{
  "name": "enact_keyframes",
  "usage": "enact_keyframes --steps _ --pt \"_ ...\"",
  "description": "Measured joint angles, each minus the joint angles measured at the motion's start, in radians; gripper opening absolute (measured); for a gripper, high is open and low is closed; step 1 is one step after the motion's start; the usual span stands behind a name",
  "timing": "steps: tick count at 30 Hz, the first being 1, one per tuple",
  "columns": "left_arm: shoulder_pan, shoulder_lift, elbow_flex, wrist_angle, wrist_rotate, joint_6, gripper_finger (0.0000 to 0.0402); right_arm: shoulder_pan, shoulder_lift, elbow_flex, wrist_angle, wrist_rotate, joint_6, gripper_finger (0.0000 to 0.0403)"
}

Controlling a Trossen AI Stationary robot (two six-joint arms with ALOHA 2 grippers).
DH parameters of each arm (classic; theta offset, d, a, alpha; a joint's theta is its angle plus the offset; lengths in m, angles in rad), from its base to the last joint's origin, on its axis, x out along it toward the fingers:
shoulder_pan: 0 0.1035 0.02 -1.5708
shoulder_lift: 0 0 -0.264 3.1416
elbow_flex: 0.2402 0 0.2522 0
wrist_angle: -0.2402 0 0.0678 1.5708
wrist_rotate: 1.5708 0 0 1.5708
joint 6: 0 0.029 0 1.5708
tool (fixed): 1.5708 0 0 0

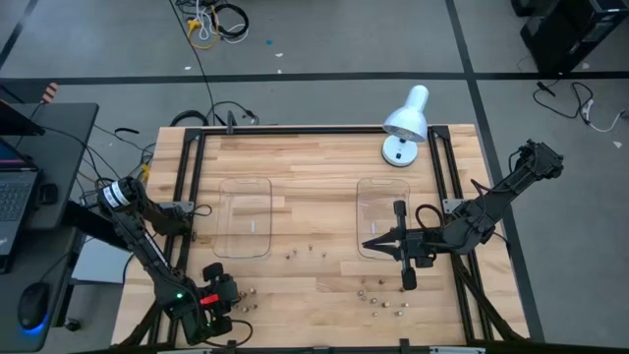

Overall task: Sort batteries
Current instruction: Put the black battery into the left transparent bin

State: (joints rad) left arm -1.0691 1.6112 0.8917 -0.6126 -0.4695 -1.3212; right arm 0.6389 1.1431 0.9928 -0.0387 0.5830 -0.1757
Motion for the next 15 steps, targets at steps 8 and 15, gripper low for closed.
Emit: enact_keyframes --steps 8,15 --pt "0.000 0.000 0.000 0.000 0.000 0.000 0.0088 0.000 0.000 0.000 0.000 0.000 0.000 0.0003" --pt "0.000 -0.001 0.001 -0.002 0.014 0.000 0.0051 0.000 0.000 0.000 0.000 0.000 0.000 0.0003"
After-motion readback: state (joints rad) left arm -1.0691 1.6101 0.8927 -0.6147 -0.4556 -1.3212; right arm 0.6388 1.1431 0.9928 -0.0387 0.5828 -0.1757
